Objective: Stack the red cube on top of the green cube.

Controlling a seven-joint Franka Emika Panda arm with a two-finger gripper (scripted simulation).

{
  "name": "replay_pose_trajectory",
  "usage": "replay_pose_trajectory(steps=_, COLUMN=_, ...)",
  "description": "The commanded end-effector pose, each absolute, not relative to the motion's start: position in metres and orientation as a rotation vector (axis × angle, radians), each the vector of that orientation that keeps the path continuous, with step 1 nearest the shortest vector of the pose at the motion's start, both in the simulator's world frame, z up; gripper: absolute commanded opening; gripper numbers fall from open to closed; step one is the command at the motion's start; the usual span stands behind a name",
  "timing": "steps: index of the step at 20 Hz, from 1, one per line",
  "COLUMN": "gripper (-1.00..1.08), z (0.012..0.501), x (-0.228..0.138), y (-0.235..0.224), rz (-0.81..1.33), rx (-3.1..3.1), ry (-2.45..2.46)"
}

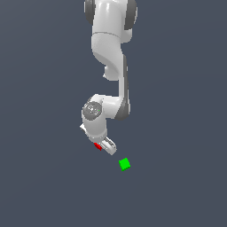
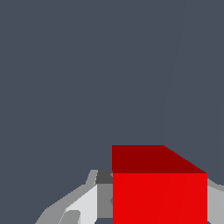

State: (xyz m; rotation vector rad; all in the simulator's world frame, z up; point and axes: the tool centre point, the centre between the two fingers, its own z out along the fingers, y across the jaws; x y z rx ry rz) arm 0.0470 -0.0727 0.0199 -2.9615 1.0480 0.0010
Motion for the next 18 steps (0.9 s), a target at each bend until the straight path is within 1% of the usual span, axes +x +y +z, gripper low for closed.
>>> replay_pose_trajectory(steps=1, gripper=-1.0, z=0.02, x=0.047, y=-0.073, rz=0.0, rx=-2.961, ry=1.048)
replay_pose_trajectory(steps=8, gripper=-1.0, z=0.035, x=0.046, y=-0.073, rz=0.0, rx=-2.961, ry=1.048)
replay_pose_trajectory(steps=18, gripper=-1.0, z=0.099, x=0.045, y=-0.073, rz=0.0, rx=-2.961, ry=1.049)
